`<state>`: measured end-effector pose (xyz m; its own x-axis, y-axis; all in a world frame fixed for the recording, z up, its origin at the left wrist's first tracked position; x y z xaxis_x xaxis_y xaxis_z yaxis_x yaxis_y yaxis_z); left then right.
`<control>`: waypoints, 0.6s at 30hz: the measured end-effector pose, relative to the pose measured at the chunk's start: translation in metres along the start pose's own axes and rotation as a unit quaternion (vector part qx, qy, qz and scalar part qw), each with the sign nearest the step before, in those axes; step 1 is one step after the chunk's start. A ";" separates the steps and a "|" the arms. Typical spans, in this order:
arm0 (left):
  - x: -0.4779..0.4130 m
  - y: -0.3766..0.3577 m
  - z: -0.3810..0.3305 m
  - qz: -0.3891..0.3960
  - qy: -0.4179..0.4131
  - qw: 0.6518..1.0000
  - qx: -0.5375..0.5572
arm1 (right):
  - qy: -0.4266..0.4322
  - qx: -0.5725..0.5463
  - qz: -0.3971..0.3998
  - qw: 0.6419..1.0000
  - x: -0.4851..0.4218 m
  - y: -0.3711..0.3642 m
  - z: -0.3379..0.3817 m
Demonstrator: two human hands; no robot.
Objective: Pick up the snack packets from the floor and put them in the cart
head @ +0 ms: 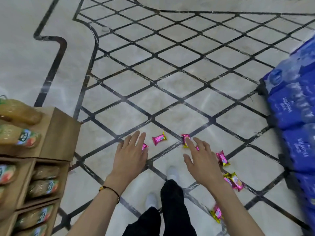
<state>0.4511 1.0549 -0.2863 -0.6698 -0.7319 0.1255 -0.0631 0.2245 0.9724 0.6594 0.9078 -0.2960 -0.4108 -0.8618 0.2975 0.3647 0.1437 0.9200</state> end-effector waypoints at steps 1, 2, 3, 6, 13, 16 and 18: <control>-0.014 -0.009 0.003 0.003 0.007 1.000 0.002 | 0.000 -0.003 0.009 1.000 -0.016 -0.005 -0.006; -0.027 -0.018 0.006 0.004 0.013 1.000 -0.001 | 0.000 -0.009 0.017 1.000 -0.033 -0.010 -0.012; -0.039 -0.030 0.010 0.009 0.016 1.000 -0.003 | 0.001 -0.018 0.024 1.000 -0.049 -0.017 -0.017; -0.082 -0.075 0.024 0.056 -0.012 0.998 -0.024 | 0.008 -0.035 0.041 0.999 -0.102 -0.041 -0.034; -0.170 -0.226 0.074 0.133 -0.030 0.989 -0.057 | -0.007 -0.030 0.094 0.995 -0.229 -0.165 -0.096; -0.202 -0.322 0.107 0.147 -0.057 0.984 -0.082 | -0.042 -0.028 0.122 0.991 -0.282 -0.254 -0.135; -0.215 -0.395 0.127 0.164 -0.080 0.977 -0.108 | -0.068 -0.011 0.142 0.987 -0.306 -0.321 -0.163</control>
<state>0.5259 1.2055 -0.7221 -0.7358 -0.5292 0.4226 0.3208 0.2771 0.9057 0.8042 1.0467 -0.7238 -0.3975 -0.7144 0.5759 0.4981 0.3591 0.7893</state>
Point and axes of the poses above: each hand's wrist, its own x-axis away from the middle knuckle, its own y-axis out of the back of the hand, z = x × y, the point moved 3 cm from there along -x, towards the middle knuckle, and after that the axes turned 1 degree about -z, right-handed, at the moved point
